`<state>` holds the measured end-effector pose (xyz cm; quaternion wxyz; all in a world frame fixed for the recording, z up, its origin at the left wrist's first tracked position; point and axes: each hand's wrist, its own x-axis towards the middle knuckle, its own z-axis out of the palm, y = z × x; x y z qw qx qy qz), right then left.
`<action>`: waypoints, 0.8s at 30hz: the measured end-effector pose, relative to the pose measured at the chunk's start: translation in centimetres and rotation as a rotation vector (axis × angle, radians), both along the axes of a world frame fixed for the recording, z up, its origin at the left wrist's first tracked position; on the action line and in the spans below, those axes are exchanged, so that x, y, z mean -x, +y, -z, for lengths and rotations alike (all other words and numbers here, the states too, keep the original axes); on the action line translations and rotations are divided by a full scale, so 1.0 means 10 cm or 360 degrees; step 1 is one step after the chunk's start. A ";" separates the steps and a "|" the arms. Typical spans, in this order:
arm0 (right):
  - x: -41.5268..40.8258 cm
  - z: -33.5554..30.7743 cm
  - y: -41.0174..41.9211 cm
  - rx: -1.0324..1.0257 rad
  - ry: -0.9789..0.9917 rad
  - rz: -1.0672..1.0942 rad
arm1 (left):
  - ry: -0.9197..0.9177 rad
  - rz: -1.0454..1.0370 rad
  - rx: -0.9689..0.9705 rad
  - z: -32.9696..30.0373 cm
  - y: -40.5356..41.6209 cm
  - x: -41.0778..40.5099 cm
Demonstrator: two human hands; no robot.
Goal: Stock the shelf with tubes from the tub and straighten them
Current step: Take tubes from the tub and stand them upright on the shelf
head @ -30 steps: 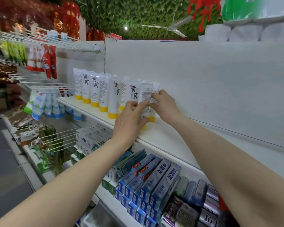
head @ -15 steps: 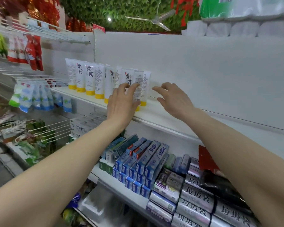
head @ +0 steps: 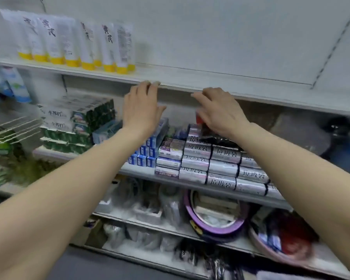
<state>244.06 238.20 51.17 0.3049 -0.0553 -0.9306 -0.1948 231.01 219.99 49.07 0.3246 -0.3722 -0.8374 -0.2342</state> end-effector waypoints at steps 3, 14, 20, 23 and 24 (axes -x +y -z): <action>-0.62 0.32 0.07 0.0036 -0.0086 0.0144 | -0.0041 0.0180 0.0051 0.24 0.16 -0.46; -3.01 1.57 0.59 0.0283 -0.0252 0.0626 | -0.0111 0.0813 0.0284 1.21 1.08 -2.30; -4.25 2.32 0.97 0.0529 -0.0340 0.0847 | -0.0173 0.1073 0.0468 1.88 1.72 -3.37; -4.83 2.71 1.16 0.0724 -0.0377 0.0959 | -0.0254 0.1165 0.0582 2.28 2.03 -3.90; -5.00 2.85 1.23 0.0790 -0.0404 0.0990 | -0.0281 0.1185 0.0625 2.42 2.12 -4.06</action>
